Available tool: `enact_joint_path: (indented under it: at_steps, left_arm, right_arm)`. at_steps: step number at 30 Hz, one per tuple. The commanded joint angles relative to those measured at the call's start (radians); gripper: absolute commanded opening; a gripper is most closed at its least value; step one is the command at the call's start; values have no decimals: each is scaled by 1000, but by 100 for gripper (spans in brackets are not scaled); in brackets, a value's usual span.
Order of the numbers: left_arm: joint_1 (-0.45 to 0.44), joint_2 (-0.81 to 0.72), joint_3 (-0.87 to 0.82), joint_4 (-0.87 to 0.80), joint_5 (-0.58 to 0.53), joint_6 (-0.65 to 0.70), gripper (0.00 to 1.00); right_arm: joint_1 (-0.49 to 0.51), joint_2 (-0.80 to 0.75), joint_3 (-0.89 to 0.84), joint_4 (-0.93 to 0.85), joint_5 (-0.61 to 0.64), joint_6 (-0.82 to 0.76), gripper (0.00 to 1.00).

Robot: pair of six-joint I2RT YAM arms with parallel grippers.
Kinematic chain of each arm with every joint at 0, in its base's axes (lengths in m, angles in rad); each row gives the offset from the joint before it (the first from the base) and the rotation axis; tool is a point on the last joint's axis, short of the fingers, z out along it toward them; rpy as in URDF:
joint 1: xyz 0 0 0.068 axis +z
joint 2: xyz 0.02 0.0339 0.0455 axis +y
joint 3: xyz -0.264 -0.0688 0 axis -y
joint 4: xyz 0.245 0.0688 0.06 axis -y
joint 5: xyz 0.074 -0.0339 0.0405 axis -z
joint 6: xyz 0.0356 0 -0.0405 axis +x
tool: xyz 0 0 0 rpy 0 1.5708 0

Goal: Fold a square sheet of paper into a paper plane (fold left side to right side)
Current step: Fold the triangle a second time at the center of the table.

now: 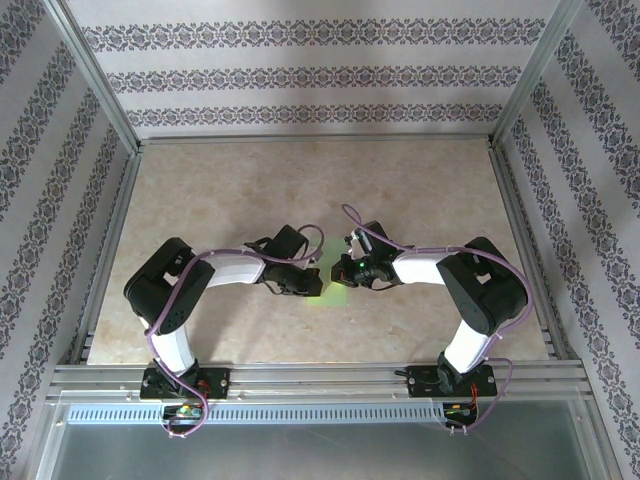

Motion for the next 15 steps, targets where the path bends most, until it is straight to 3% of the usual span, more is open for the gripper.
enact_joint_path:
  at_steps: [1,15]
  left_arm:
    - [-10,-24,-65,-97,-16,20,4]
    - [-14,-93,-146,-120,-43,18,4]
  right_arm:
    - [-28,36,-25,-100,81,-27,0]
    - [-48,20,-30,-115,83,-43,0]
